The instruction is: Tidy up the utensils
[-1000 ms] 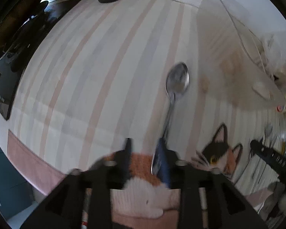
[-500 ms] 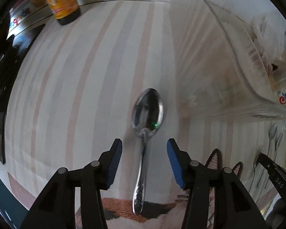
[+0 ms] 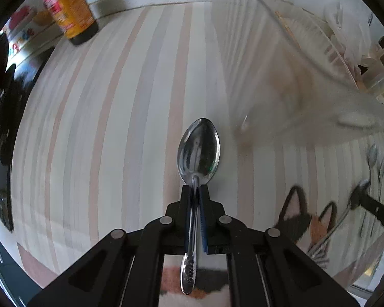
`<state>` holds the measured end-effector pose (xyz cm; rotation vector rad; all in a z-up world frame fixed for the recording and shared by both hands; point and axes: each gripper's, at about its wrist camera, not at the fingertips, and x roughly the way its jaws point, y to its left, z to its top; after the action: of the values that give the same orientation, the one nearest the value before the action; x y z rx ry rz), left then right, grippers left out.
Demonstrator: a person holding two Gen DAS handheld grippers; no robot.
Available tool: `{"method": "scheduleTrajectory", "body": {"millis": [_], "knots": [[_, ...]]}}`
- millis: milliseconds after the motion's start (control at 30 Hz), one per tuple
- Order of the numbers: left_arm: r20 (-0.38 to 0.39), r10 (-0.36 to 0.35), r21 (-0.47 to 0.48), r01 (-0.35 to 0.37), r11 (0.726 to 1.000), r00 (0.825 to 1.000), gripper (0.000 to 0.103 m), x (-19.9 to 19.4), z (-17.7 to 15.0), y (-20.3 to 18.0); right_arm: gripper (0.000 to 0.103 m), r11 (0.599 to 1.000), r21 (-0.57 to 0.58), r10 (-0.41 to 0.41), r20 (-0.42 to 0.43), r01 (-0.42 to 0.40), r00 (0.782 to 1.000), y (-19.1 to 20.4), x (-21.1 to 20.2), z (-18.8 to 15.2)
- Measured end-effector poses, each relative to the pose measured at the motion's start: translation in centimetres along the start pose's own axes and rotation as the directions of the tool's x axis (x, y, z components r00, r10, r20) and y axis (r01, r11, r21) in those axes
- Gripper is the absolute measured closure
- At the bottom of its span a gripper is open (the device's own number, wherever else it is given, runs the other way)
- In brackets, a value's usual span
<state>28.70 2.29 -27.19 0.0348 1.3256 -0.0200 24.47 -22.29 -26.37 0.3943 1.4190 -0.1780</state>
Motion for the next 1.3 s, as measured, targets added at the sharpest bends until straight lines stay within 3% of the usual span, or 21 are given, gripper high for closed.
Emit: {"method": "scheduleTrajectory", "body": {"millis": [167,233,300,400,500,567,700,767,867,933,1033,1067,1300], "knots": [[-0.035,-0.024,-0.036,0.023,0.999,0.999,0.099,-0.8,-3.3,0.9,0.093,0.994,0.076,0.082,0.016,-0.083,0.997,-2.1,-1.6,0.0],[-0.053,-0.037,-0.051,0.034,0.998,0.998,0.099,-1.1,-4.9,1.2,0.084,0.99,0.101,0.103,-0.002,-0.103,0.995,-2.7,-1.6,0.3],[-0.065,-0.047,-0.067,0.042,0.997,0.997,0.099,-1.4,-6.0,1.8,0.061,0.986,0.118,0.119,-0.021,-0.116,0.993,-3.1,-1.1,0.5],[-0.081,-0.071,-0.115,0.062,0.991,0.994,0.099,-1.4,-6.9,3.1,0.055,0.98,0.148,0.136,-0.032,-0.13,0.99,-3.3,-0.3,0.8],[-0.081,-0.104,-0.153,0.091,0.984,0.991,0.098,-1.6,-7.5,4.1,0.051,0.989,0.111,0.103,-0.017,-0.101,0.995,-1.7,-0.2,1.3],[-0.084,-0.125,-0.18,0.108,0.978,0.989,0.097,-1.3,-7.6,4.7,0.051,0.998,0.053,0.029,-0.006,-0.029,1.0,0.3,0.2,1.5],[-0.078,-0.157,-0.206,0.138,0.969,0.985,0.094,-1.1,-7.0,7.1,0.079,0.985,-0.115,-0.123,0.065,0.13,0.99,3.8,0.6,0.9],[-0.075,-0.159,-0.204,0.141,0.969,0.984,0.094,-1.1,-7.0,8.2,0.093,0.977,-0.168,-0.113,0.092,0.127,0.989,4.7,0.7,0.5],[-0.08,-0.128,-0.163,0.114,0.98,0.988,0.092,-1.1,-6.7,7.7,0.095,0.961,-0.229,-0.133,0.115,0.157,0.984,5.6,0.8,-0.2],[-0.081,-0.127,-0.135,0.115,0.984,0.989,0.077,-0.9,-7.0,4.3,0.095,0.965,-0.228,-0.107,0.111,0.13,0.988,5.2,0.7,-0.7],[-0.085,-0.142,-0.109,0.132,0.985,0.986,0.054,-0.9,-6.7,3.0,0.097,0.97,-0.224,-0.077,0.094,0.097,0.993,5.4,0.7,-1.3],[-0.085,-0.138,-0.103,0.129,0.986,0.987,0.051,-0.7,-6.5,2.6,0.098,0.971,-0.223,-0.066,0.087,0.084,0.994,5.3,0.6,-1.4],[-0.084,-0.038,-0.107,0.029,0.994,0.996,0.05,0.1,-4.4,2.0,0.098,0.975,-0.215,-0.034,0.07,0.048,0.997,3.6,0.0,-3.4]]}}
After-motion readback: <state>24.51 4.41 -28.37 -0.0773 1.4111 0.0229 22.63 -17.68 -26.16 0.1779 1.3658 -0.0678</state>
